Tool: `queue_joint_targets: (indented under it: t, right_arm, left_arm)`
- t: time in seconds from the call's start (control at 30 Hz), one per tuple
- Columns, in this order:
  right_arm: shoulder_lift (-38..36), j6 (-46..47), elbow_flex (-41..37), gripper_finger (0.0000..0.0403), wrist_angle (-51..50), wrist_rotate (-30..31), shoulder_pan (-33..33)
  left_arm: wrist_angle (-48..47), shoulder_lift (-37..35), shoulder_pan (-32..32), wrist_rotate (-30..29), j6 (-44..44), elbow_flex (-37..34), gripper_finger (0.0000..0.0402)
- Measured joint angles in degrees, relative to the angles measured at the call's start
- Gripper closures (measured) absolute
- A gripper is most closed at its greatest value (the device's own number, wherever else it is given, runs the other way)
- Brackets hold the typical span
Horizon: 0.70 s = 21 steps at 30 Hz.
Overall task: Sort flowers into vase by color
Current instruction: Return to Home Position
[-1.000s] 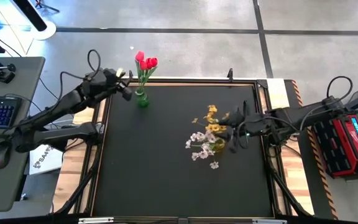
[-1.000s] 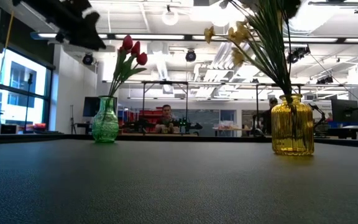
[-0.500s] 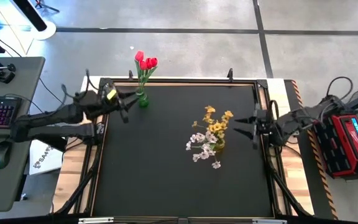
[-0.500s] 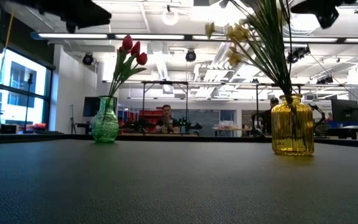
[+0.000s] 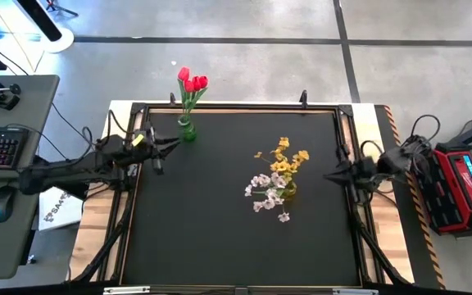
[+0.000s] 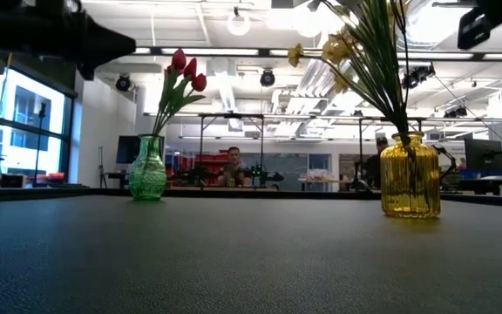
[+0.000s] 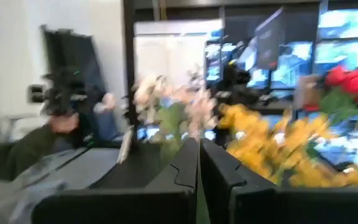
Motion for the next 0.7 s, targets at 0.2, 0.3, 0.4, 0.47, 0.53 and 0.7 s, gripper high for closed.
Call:
queue_joint_targets:
  t: [0.2,0.3,0.4,0.47,0.53,0.7]
  right_arm:
    - [0.0,2.38,-5.2,0.0397,1.71,0.76,0.0]
    - [0.01,2.89,-8.05,0.0401,6.12,1.72,-0.04]
    - [0.02,3.87,-11.32,0.0401,8.24,2.14,-0.04]
    - [0.01,4.1,-13.28,0.0402,10.53,3.07,-0.16]
    - [0.0,4.09,-14.69,0.0402,12.48,6.12,-0.36]
    - [0.02,2.28,-14.69,0.0403,13.45,13.56,-3.4]
  left_arm:
    - [1.09,-7.65,5.24,8.3,-2.31,-6.44,0.0387]
    - [1.45,-10.7,7.43,11.1,-2.79,-9.57,0.0399]
    - [2.85,-12.84,8.56,12.53,-3.27,-12.87,0.04]
    - [0.68,-13.89,9.01,12.46,-2.89,-12.87,0.0399]
    - [0.23,-13.96,9.21,12.46,-2.85,-12.81,0.0399]
    - [-0.82,-13.97,9.18,12.44,-0.96,-12.81,0.0399]
